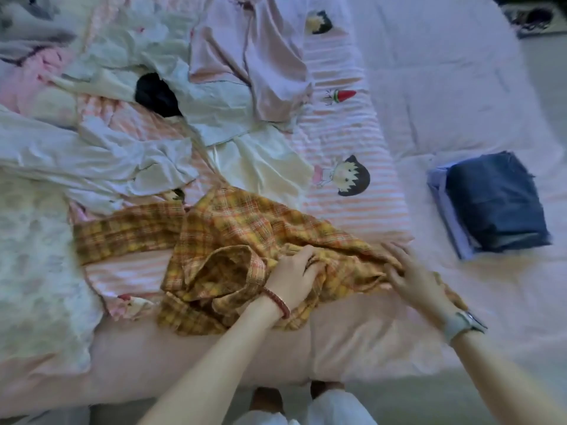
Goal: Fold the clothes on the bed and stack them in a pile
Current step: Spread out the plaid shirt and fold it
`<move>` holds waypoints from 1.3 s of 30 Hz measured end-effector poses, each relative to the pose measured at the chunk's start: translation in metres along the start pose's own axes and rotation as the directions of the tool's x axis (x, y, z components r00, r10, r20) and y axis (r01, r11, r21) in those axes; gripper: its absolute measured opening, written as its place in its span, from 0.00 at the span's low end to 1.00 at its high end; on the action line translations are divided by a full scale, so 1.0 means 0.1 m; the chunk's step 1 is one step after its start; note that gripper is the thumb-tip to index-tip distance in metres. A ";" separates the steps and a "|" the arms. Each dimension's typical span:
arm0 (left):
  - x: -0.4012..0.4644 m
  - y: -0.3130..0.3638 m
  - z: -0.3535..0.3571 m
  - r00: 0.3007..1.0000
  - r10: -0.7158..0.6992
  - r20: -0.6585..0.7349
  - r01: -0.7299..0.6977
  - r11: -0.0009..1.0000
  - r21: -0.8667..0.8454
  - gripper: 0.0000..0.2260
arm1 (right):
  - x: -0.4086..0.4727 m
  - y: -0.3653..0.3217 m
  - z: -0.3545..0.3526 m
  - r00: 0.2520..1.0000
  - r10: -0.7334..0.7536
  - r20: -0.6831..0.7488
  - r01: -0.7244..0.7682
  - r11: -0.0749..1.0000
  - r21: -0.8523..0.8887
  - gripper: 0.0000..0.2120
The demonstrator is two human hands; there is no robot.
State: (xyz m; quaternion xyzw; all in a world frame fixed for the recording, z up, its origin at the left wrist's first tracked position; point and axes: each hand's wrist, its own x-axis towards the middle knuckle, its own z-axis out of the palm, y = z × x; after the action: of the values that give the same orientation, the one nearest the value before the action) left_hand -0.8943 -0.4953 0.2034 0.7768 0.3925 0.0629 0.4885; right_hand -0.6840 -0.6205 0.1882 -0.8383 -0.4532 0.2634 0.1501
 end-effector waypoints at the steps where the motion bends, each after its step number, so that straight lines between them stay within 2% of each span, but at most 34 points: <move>1: 0.09 0.09 0.07 0.997 -0.079 -0.008 0.078 0.994 -0.076 0.08 | 0.01 -0.02 0.02 0.998 -0.059 0.033 0.055 0.991 0.123 0.21; 3: 0.25 0.21 0.16 0.967 -0.250 0.039 0.249 0.914 -0.321 0.09 | 0.02 -0.06 0.10 0.989 -0.141 0.050 0.121 0.950 0.287 0.20; 4: 0.32 0.22 0.17 0.954 -0.292 0.062 0.290 0.854 -0.432 0.10 | 0.02 -0.08 0.15 0.988 -0.147 0.051 0.122 0.936 0.331 0.20; 5: 0.38 0.21 0.17 0.950 -0.310 0.041 0.291 0.831 -0.475 0.12 | 0.02 -0.10 0.19 0.990 -0.132 0.049 0.106 0.928 0.357 0.20; 6: 0.41 0.17 0.13 0.949 -0.314 -0.015 0.273 0.848 -0.453 0.12 | 0.02 -0.11 0.25 0.994 -0.101 0.040 0.080 0.929 0.360 0.19; 9: 0.39 -0.13 -0.04 0.908 -0.330 -0.258 0.302 0.943 -0.142 0.12 | 0.00 -0.18 0.44 0.997 -0.068 -0.040 0.077 0.955 0.286 0.17; 11: 0.27 -0.49 -0.16 0.858 -0.381 -0.345 0.428 0.901 0.069 0.13 | 0.00 -0.29 0.57 0.989 -0.140 -0.038 0.145 0.953 0.265 0.15; 14: -0.04 -1.02 -0.27 0.818 -0.498 -0.289 0.567 0.784 0.254 0.19 | -0.06 -0.52 0.81 0.958 -0.283 0.041 0.266 0.934 0.240 0.15; 16: -0.21 -1.29 -0.28 0.813 -0.524 -0.253 0.581 0.751 0.313 0.24 | -0.07 -0.65 1.01 0.924 -0.375 0.075 0.350 0.908 0.229 0.15; 18: -0.23 -1.47 -0.29 0.810 -0.516 -0.279 0.585 0.741 0.329 0.27 | -0.05 -0.77 1.24 0.905 -0.411 0.109 0.385 0.901 0.200 0.16; 21: -0.08 -1.67 -0.32 0.816 -0.484 -0.315 0.575 0.731 0.366 0.24 | 0.02 -0.92 1.61 0.935 -0.311 0.170 0.298 0.949 0.100 0.24; 24: 0.06 -1.79 -0.37 0.824 -0.481 -0.300 0.567 0.696 0.441 0.16 | 0.15 -0.99 1.89 0.963 -0.162 0.214 0.172 0.985 -0.029 0.31; 26: 0.10 -1.80 -0.43 0.841 -0.459 -0.284 0.540 0.707 0.456 0.11 | 0.24 -1.00 2.00 0.971 -0.063 0.232 0.083 0.993 -0.081 0.29; 28: 0.05 -1.75 -0.49 0.880 -0.412 -0.236 0.474 0.761 0.443 0.09 | 0.33 -0.99 2.01 0.972 0.007 0.233 0.021 0.993 -0.116 0.19; 30: -0.08 -1.65 -0.57 0.921 -0.341 -0.187 0.389 0.817 0.427 0.06 | 0.35 -0.97 1.88 0.961 -0.003 0.277 0.017 0.999 -0.050 0.08; 32: -0.26 -1.51 -0.65 0.945 -0.276 -0.177 0.325 0.855 0.404 0.03 | 0.31 -0.92 1.68 0.935 -0.078 0.347 0.054 0.995 0.080 0.04; 35: -0.46 -1.19 -0.78 0.963 -0.195 -0.186 0.251 0.902 0.351 0.05 | 0.21 -0.91 1.20 0.921 -0.141 0.363 0.054 0.969 0.240 0.09; 39: -0.39 -0.56 -1.09 0.968 0.017 -0.248 0.010 0.994 0.107 0.05 | 0.06 -1.06 0.36 0.953 -0.192 0.235 0.069 0.891 0.448 0.14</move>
State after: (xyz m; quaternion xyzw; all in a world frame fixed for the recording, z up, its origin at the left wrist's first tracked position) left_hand -1.0044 -0.4320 0.2260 0.7887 0.4519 0.1396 0.3927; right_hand -0.7741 -0.5570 0.2088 -0.7064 -0.4551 0.4599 0.2869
